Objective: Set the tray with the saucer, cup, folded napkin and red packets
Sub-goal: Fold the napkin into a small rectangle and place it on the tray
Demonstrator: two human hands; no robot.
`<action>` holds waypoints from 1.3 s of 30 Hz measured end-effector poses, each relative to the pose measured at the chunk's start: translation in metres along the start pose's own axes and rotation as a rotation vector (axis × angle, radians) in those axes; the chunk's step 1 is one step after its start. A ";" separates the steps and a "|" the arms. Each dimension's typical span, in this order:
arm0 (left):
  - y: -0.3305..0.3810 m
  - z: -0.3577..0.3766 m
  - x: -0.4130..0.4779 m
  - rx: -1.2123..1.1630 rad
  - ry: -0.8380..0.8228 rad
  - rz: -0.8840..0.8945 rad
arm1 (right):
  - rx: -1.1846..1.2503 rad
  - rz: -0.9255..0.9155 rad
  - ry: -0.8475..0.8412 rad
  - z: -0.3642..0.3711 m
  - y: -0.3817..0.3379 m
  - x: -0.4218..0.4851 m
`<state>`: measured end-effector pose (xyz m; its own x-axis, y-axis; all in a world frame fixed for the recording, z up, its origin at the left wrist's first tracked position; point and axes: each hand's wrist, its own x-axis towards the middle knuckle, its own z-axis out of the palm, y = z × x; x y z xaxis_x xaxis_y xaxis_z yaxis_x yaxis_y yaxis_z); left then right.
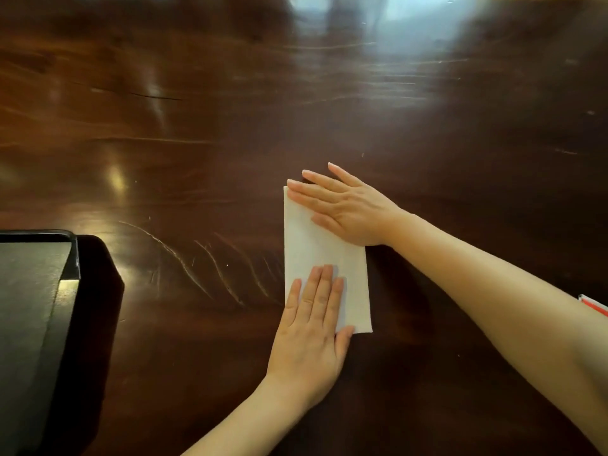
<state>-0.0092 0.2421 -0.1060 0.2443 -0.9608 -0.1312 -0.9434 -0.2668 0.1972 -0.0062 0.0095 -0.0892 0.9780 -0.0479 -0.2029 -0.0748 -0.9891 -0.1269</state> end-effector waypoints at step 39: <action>-0.084 -0.136 0.148 -1.008 -0.432 -0.343 | 0.818 0.594 -0.256 -0.089 0.022 -0.028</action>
<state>0.1365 0.1124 -0.0098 0.1723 -0.7715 -0.6124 -0.1864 -0.6360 0.7488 -0.0180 -0.0236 0.0000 0.6770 -0.3705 -0.6359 -0.7331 -0.4152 -0.5386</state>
